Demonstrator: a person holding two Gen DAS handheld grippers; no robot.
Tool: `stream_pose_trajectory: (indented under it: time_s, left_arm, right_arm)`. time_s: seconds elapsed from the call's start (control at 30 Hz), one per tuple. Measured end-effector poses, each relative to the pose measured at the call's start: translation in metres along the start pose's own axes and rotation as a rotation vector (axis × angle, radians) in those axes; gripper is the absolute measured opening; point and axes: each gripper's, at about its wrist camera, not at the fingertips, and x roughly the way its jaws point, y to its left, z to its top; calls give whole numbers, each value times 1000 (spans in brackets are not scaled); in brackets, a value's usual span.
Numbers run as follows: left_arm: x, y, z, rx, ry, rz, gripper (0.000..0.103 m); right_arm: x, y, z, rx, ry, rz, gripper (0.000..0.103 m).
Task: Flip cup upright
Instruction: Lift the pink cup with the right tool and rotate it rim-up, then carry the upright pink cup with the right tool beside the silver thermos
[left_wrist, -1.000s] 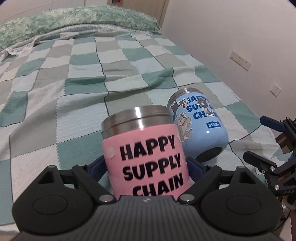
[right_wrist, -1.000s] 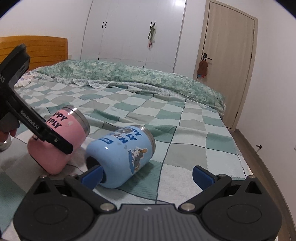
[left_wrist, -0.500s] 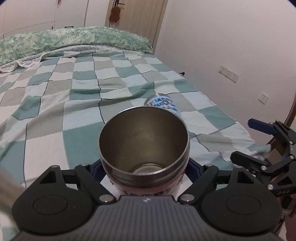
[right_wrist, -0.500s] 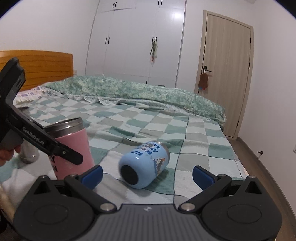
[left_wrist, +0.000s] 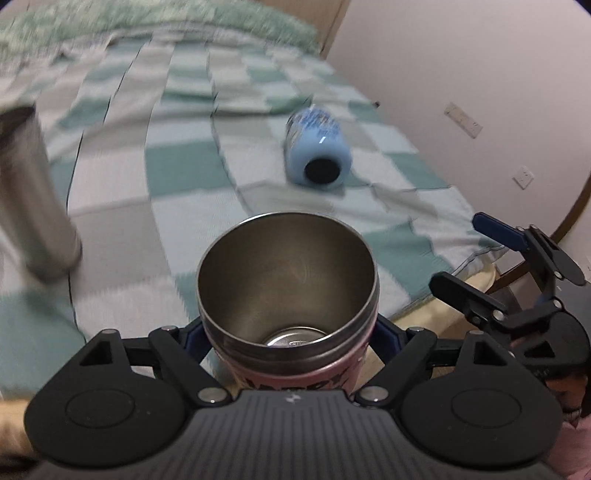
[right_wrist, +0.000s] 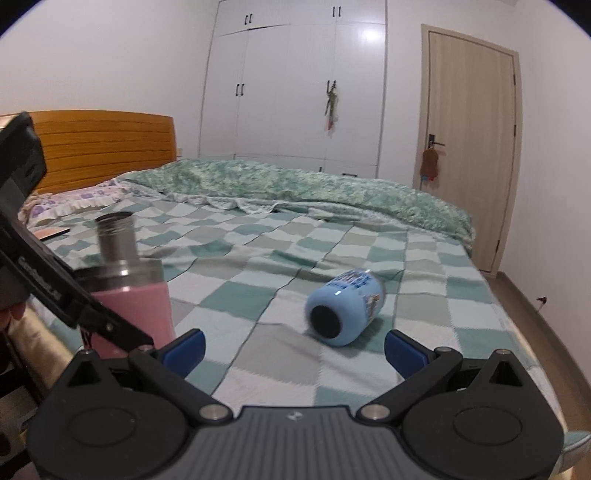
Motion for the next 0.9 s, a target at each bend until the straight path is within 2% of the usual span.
stream_pose_trajectory:
  time_s: [0.2,0.43,0.5,0.6,0.7,0.9]
  left_arm:
    - [21,12,12,-64,-29,1,86]
    - [39,12,22,-33,-65,-6,87]
    - [33,9,20,8,-109,28,103]
    - [10,7,13,45,-215,58,103]
    - [-17,10,9,54,-287,75,103]
    - [-58,23,-7,106,-418,195,103]
  right_arm:
    - [15,6,-12,-1,46,16,103]
    - [41,-2,-19,36,79,21,103]
    - [45,-3,-20,38,84,28,103]
    - [48,-3,-17,41,90,37,103]
    - [47,0,-13,42,87,44,103]
    - [46,17,4,60,88,68,103]
